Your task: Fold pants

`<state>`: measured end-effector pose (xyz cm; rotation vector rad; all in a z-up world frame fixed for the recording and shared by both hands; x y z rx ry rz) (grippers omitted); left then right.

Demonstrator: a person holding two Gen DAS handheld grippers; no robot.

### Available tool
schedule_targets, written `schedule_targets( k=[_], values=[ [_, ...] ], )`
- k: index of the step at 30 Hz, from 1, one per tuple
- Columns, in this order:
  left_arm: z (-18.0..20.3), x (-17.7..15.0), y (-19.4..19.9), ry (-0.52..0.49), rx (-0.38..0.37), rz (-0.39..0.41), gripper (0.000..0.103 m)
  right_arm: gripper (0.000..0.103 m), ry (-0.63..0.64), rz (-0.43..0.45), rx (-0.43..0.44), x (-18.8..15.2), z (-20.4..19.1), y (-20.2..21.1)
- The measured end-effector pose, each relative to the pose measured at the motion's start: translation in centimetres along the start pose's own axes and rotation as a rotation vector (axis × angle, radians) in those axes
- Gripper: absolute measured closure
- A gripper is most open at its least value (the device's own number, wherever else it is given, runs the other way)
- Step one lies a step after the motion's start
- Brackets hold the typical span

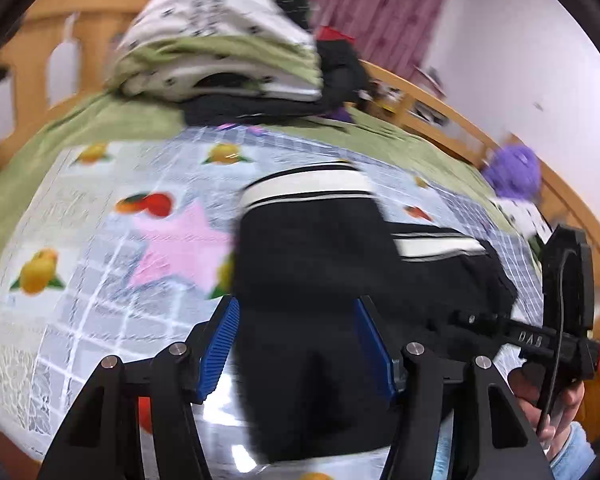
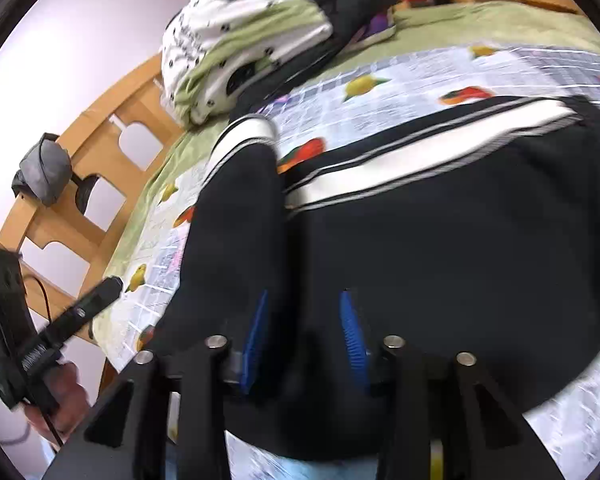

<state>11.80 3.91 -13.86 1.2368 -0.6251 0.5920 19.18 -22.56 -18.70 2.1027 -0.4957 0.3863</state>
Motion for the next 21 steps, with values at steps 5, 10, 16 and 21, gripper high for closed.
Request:
schedule_targets(
  k=[5,10,16,21],
  values=[
    [-4.3,-1.3,-1.8,0.089,0.039,-0.065,0.047,0.059,0.013,-0.111,-0.031,1.4,-2.5,-5.8],
    [-6.4,-1.6,-1.8,0.138,0.047,-0.052,0.047,0.094,0.242,-0.066,-0.034,1.5,-6.6,-3.6],
    [-5.2,-1.6,-2.7,0.147,-0.003,-0.070,0.047,0.094,0.322,0.012,-0.010,4.5,-7.3,3.3],
    [-1.4,-1.0,-3.1,0.112,-0.047,-0.097,0.047,0.094,0.290,0.026,-0.062,7.9,-1.9,6.0]
  ],
)
Point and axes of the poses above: each gripper's, at about its wrist camera, not at the fingertips, and y roughly against the way its jaws point, z to its right, x to its top, the point moved 5 cm from there along -y, roughly the way its jaws point, and after that the axes turned 9 degrees about -y, right-handed, at the moved point
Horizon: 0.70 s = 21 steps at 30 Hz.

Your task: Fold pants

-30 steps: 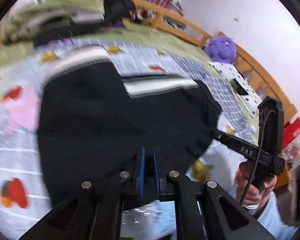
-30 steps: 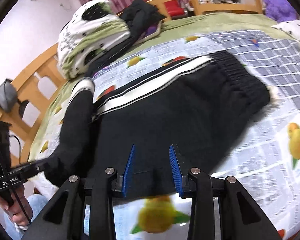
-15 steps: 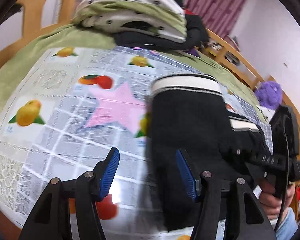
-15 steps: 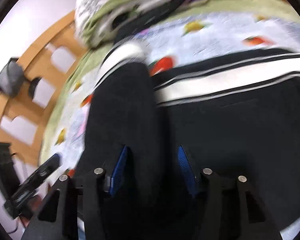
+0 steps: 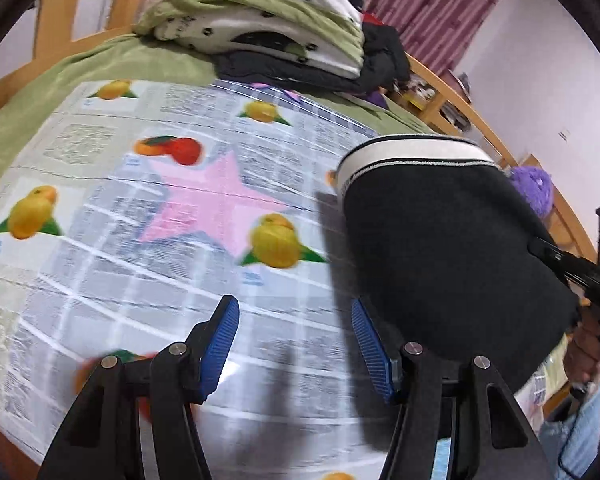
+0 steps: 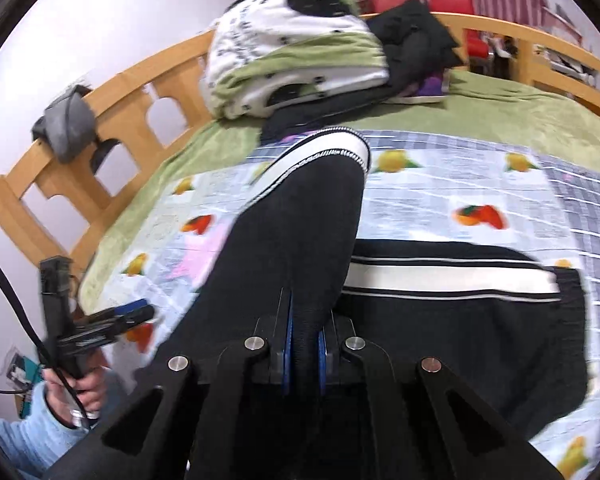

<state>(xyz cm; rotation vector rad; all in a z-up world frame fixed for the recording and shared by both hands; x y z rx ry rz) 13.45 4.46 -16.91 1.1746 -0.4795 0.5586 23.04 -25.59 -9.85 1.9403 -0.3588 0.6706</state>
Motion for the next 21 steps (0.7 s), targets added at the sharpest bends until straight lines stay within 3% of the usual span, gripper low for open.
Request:
schedule_targets(
  k=[6,13,16,21],
  values=[
    [6.3,0.3,-1.4,-0.057,-0.059,-0.049,0.047,0.094,-0.028,-0.001,-0.090,1.1,8.2,1.9],
    [11.5,-0.3,-3.1,-0.072,-0.120,-0.084,0.046,0.094,-0.104,0.016,-0.199,-1.1,18.9,3.7],
    [13.1,-0.9,-4.6,-0.055,-0.141,-0.121,0.046,0.083,-0.158,-0.034,-0.237,-3.3,22.6,1.4],
    [15.1,-2.5,-5.4,-0.075,-0.165,-0.165,0.046,0.072,-0.206,0.045,-0.205,-4.0,23.8,3.5]
  ],
)
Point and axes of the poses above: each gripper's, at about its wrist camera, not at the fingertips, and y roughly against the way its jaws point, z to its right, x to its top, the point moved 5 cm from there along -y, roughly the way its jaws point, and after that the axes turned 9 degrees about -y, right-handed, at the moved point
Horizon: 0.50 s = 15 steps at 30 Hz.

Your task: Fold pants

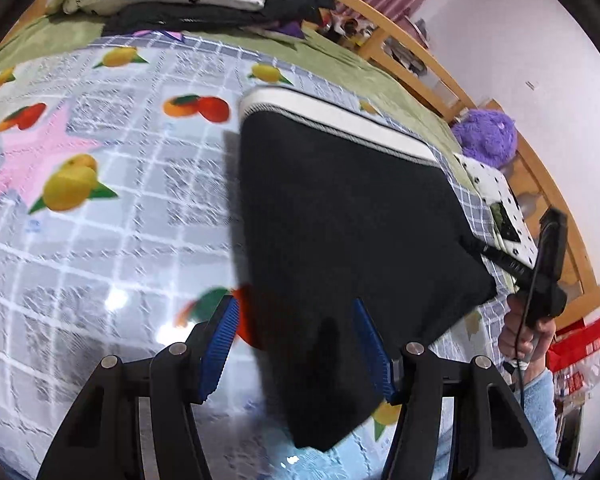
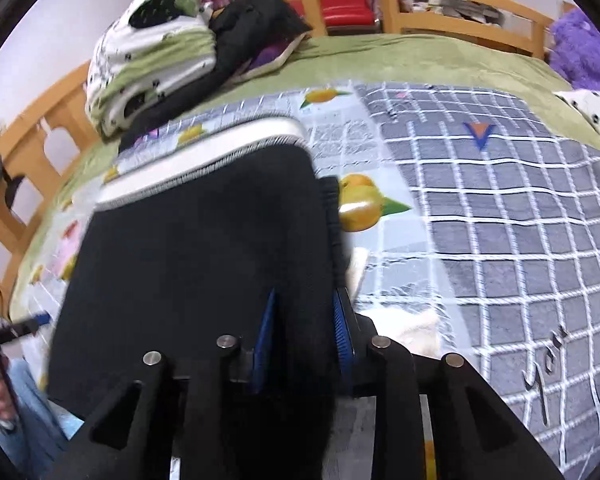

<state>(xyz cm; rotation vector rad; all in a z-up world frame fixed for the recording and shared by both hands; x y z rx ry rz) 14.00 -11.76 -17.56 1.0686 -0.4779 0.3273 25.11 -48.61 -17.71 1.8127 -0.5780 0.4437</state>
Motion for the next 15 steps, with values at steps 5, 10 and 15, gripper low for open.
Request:
schedule_targets(
  k=[5,10,15],
  values=[
    [0.5,-0.2,-3.1,0.005,-0.008,-0.043,0.045,0.052,-0.026,-0.004,0.023,-1.2,1.0,-0.6],
    [-1.0,0.8,-6.2,0.136,-0.061,-0.032,0.040,0.038,-0.172,-0.073,0.136,-1.8,1.1,-3.9],
    [-0.4,2.6,-5.2,0.083,-0.098,-0.018,0.086,0.062,-0.122,-0.052,0.082,-1.3,-0.4,-3.0]
  ],
)
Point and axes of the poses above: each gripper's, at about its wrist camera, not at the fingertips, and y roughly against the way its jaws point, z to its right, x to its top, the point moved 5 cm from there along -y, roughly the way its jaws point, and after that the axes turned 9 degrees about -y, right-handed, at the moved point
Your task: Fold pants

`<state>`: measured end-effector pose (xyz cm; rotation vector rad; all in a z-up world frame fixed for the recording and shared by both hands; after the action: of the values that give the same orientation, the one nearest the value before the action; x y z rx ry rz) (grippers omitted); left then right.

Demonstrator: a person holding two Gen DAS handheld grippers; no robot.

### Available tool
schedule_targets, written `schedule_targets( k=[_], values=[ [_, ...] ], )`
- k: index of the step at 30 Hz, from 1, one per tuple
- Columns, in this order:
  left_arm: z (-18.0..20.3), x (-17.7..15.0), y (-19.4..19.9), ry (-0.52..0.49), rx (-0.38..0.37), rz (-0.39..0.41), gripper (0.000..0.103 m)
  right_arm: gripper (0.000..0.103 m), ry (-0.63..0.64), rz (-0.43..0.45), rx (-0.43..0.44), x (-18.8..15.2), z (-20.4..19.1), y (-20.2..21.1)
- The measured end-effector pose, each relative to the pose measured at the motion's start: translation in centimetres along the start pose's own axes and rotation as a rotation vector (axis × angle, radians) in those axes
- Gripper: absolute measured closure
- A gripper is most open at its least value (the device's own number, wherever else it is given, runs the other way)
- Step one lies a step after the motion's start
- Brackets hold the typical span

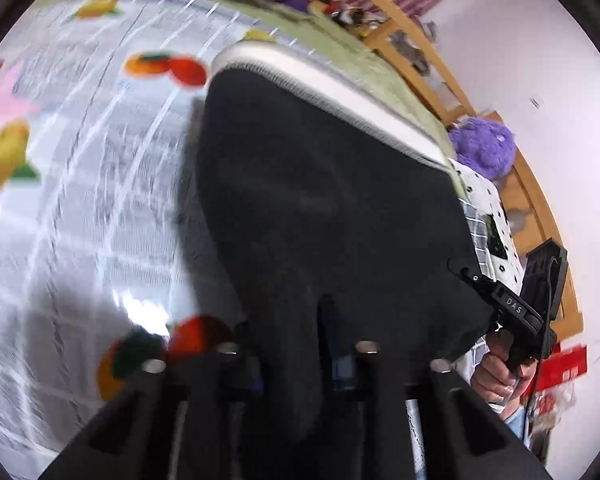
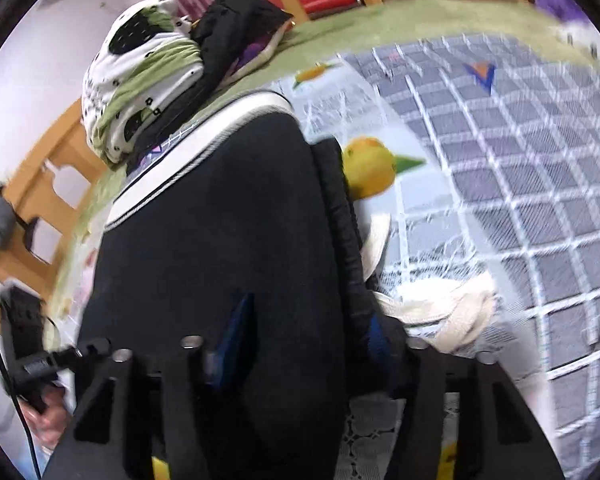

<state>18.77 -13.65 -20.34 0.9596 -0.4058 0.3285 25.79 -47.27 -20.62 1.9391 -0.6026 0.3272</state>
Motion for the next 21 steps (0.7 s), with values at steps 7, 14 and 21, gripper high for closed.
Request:
schedule_targets(
  k=[7,14,21],
  values=[
    [-4.3,5.6,6.3,-0.014,0.003,0.071,0.089,0.076,-0.039,-0.031,0.066,-1.2,-5.2,2.2],
    [-9.3,5.0,7.1,-0.135,0.134,-0.035,0.079,0.073,0.039,-0.044,0.032,-3.9,-12.1,-0.7],
    [-11.0,0.8,11.7,-0.292,0.256,-0.020,0.048,0.059,-0.029,-0.014,-0.122,-5.8,-11.6,-1.3]
  ],
)
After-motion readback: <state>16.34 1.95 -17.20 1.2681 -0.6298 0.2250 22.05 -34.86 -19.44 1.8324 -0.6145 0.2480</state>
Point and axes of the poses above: each gripper's, at about its wrist camera, not at the fingertips, and y roughly against the way its jaws point, z to its right, x to its top, the point moved 5 cm from there along -y, roughly the way its jaws point, and after that the axes turned 9 degrees about -y, right-handed, at the moved point
